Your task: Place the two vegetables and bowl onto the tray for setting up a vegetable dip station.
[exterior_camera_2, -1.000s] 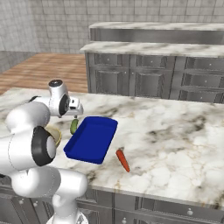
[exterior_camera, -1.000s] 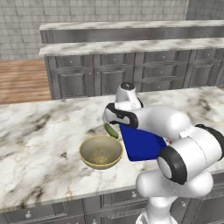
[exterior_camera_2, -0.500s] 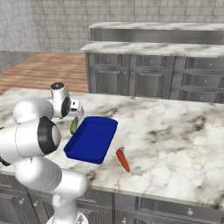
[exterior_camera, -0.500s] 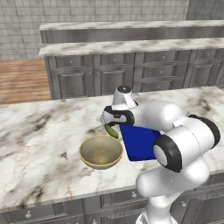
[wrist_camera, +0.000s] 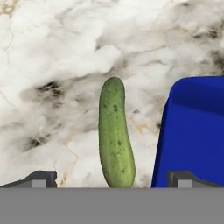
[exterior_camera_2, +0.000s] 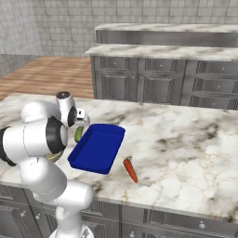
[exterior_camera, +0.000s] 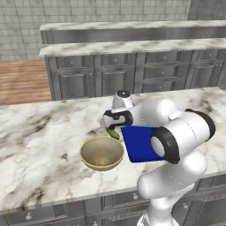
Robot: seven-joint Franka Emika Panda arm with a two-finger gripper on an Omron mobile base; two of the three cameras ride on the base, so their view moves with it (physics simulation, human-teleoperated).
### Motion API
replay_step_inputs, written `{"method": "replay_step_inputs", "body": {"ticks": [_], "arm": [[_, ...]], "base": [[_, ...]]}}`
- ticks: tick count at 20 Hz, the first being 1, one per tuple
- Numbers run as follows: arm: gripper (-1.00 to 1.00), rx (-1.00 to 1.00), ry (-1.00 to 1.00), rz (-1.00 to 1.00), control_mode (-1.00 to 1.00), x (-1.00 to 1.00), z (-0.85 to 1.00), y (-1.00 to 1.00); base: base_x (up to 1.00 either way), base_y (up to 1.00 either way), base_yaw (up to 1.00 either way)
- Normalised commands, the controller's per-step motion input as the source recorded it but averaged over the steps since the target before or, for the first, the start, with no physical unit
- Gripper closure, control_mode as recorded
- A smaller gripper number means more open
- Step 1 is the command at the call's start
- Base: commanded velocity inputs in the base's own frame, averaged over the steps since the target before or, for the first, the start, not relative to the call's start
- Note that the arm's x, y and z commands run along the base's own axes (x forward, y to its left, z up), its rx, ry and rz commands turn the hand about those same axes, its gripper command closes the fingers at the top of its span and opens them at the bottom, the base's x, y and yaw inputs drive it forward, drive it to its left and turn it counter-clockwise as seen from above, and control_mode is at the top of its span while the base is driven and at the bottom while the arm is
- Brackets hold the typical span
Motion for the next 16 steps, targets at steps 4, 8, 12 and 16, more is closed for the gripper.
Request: {"method": "replay_step_inputs", "body": {"ticks": [4, 8, 12, 16], "arm": [[-1.00, 0.00, 0.00, 0.02, -1.00, 0.16, -0.26, 0.01], [-1.00, 0.00, 0.00, 0.01, -1.00, 0.20, -0.19, 0.06], [-1.00, 0.00, 0.00, 0.01, -1.00, 0.21, -0.18, 0.08], [-1.00, 0.00, 0.00, 0.00, -1.00, 0.24, -0.20, 0.09]], "base": [[0.00, 0.00, 0.00], [0.00, 0.00, 0.00], [0.00, 0.00, 0.00], [0.00, 0.00, 0.00]]}}
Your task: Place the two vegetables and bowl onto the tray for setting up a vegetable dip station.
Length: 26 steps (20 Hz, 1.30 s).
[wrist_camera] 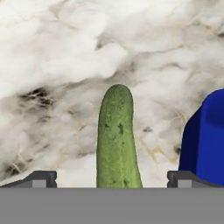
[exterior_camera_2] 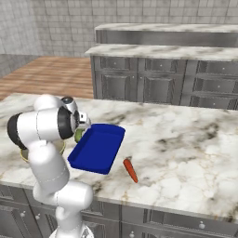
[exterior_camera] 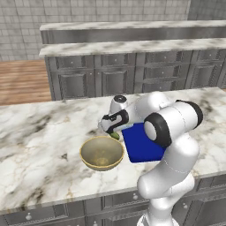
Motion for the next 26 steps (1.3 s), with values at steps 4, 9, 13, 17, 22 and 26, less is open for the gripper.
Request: {"method": "replay_step_inputs", "body": {"ticks": [4, 9, 13, 17, 22, 26], "arm": [[-1.00, 0.00, 0.00, 0.00, -1.00, 0.22, -0.21, 0.05], [-1.00, 0.00, 0.00, 0.01, -1.00, 0.19, -0.20, 0.03], [-1.00, 0.00, 0.00, 0.00, -1.00, 0.19, -0.11, 0.01], [-1.00, 0.00, 0.00, 0.00, -1.00, 0.16, -0.09, 0.03], [-1.00, 0.00, 0.00, 0.00, -1.00, 0.08, -0.09, 0.02], [-1.00, 0.00, 0.00, 0.00, -1.00, 0.03, -0.10, 0.00]], "base": [[0.00, 0.00, 0.00], [0.00, 0.00, 0.00], [0.00, 0.00, 0.00], [0.00, 0.00, 0.00], [0.00, 0.00, 0.00], [0.00, 0.00, 0.00]]}}
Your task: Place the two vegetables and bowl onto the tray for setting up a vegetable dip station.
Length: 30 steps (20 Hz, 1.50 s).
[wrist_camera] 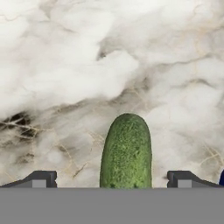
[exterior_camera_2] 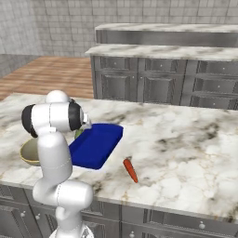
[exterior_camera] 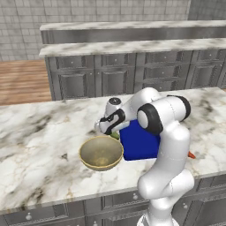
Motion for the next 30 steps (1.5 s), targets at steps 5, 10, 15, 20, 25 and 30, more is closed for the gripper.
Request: {"method": "replay_step_inputs", "body": {"ticks": [5, 10, 15, 20, 25, 30], "arm": [[-1.00, 0.00, 0.00, 0.01, -1.00, 0.00, -0.02, 0.00], [-1.00, 0.00, 0.00, 0.02, -1.00, 0.00, 0.00, 0.00], [-1.00, 0.00, 0.00, 0.01, -1.00, 0.02, -0.18, 0.00], [-1.00, 0.00, 0.00, 0.02, -1.00, 0.02, -0.19, 0.00], [-1.00, 0.00, 0.00, 0.02, -1.00, 0.00, 0.00, 0.00], [-1.00, 0.00, 0.00, 0.01, -1.00, 0.00, -0.01, 0.00]], "base": [[0.00, 0.00, 0.00], [0.00, 0.00, 0.00], [0.00, 0.00, 0.00], [0.00, 0.00, 0.00], [0.00, 0.00, 0.00], [0.00, 0.00, 0.00]]}}
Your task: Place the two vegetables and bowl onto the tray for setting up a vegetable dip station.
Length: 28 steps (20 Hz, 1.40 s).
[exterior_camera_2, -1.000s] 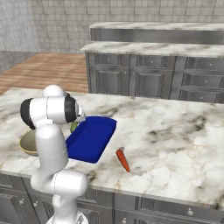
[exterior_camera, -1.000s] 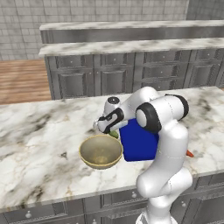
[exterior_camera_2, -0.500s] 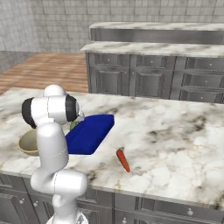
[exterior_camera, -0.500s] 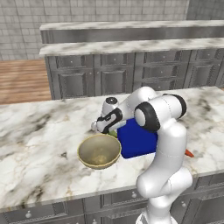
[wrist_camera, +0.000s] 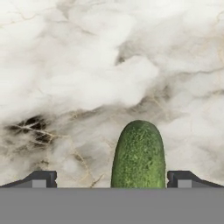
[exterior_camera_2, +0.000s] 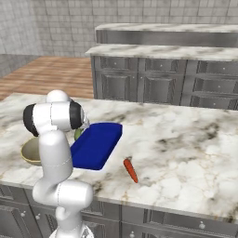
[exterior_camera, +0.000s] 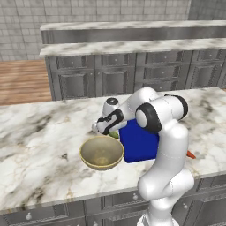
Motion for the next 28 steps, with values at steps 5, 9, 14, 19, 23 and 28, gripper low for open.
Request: {"method": "replay_step_inputs", "body": {"ticks": [5, 9, 14, 19, 23, 28], "arm": [[-1.00, 0.00, 0.00, 0.01, -1.00, 0.00, -0.19, 0.00], [-1.00, 0.00, 0.00, 0.02, -1.00, 0.00, -0.19, 0.00], [1.00, 0.00, 0.00, 0.01, -1.00, 0.00, -0.05, 0.00], [1.00, 0.00, 0.00, 0.00, -1.00, 0.00, 0.00, 0.00], [1.00, 0.00, 0.00, 0.00, -1.00, 0.00, 0.00, 0.00], [1.00, 0.00, 0.00, 0.00, -1.00, 0.00, 0.31, -0.11]], "base": [[0.00, 0.00, 0.00], [0.00, 0.00, 0.00], [0.00, 0.00, 0.00], [0.00, 0.00, 0.00], [0.00, 0.00, 0.00], [0.00, 0.00, 0.00]]}}
